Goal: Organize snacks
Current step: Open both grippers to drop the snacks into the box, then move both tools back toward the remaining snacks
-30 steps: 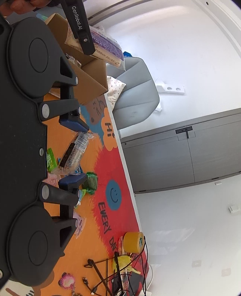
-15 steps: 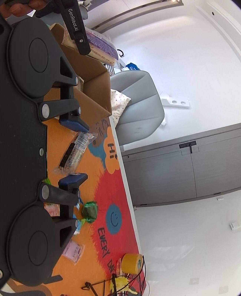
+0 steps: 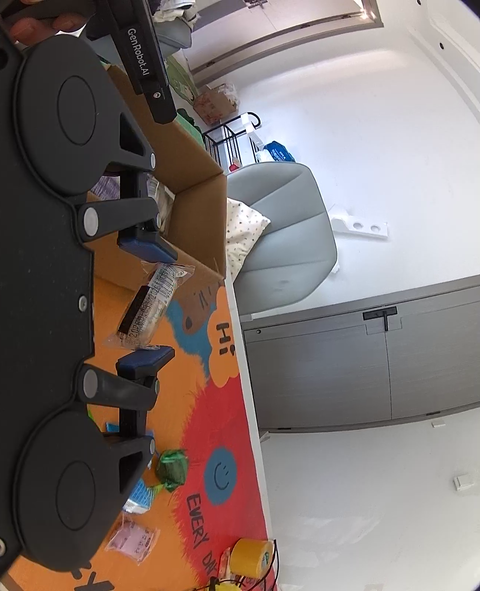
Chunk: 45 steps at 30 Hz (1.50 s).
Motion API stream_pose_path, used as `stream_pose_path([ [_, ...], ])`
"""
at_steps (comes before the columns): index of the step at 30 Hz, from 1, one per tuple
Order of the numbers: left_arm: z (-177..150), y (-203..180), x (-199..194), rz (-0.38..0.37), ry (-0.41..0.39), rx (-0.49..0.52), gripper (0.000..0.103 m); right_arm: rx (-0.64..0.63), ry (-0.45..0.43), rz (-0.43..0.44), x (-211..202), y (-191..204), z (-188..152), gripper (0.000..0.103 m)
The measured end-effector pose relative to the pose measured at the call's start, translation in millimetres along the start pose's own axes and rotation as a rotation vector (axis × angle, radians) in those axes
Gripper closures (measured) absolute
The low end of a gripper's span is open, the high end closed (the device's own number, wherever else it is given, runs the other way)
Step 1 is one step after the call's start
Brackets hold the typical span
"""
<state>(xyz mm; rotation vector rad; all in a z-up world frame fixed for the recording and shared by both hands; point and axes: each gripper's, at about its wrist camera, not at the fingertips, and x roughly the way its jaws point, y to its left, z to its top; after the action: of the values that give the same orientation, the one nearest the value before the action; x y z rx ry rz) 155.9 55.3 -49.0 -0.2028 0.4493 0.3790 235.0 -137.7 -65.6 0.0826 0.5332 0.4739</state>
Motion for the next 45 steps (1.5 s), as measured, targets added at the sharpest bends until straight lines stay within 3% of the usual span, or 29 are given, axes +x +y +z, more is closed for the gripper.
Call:
stream_pose_path([
  [10, 1, 30, -7, 0.026, -0.018, -0.062, 0.044, -0.045, 0.017, 0.059, 11, 38, 5, 0.053],
  [28, -3, 91, -3, 0.085, 0.007, -0.163, 0.043, -0.119, 0.074, 0.136, 35, 107, 2, 0.053],
  [30, -4, 95, -3, 0.09, 0.009, -0.17, 0.043, -0.111, 0.066, 0.167, 34, 111, 3, 0.05],
  [33, -4, 99, -4, 0.098, 0.01, -0.181, 0.043, -0.111, 0.058, 0.193, 31, 114, 5, 0.038],
  [45, -3, 87, -7, 0.072, 0.004, -0.17, 0.042, -0.051, 0.085, 0.096, 25, 79, 1, 0.038],
])
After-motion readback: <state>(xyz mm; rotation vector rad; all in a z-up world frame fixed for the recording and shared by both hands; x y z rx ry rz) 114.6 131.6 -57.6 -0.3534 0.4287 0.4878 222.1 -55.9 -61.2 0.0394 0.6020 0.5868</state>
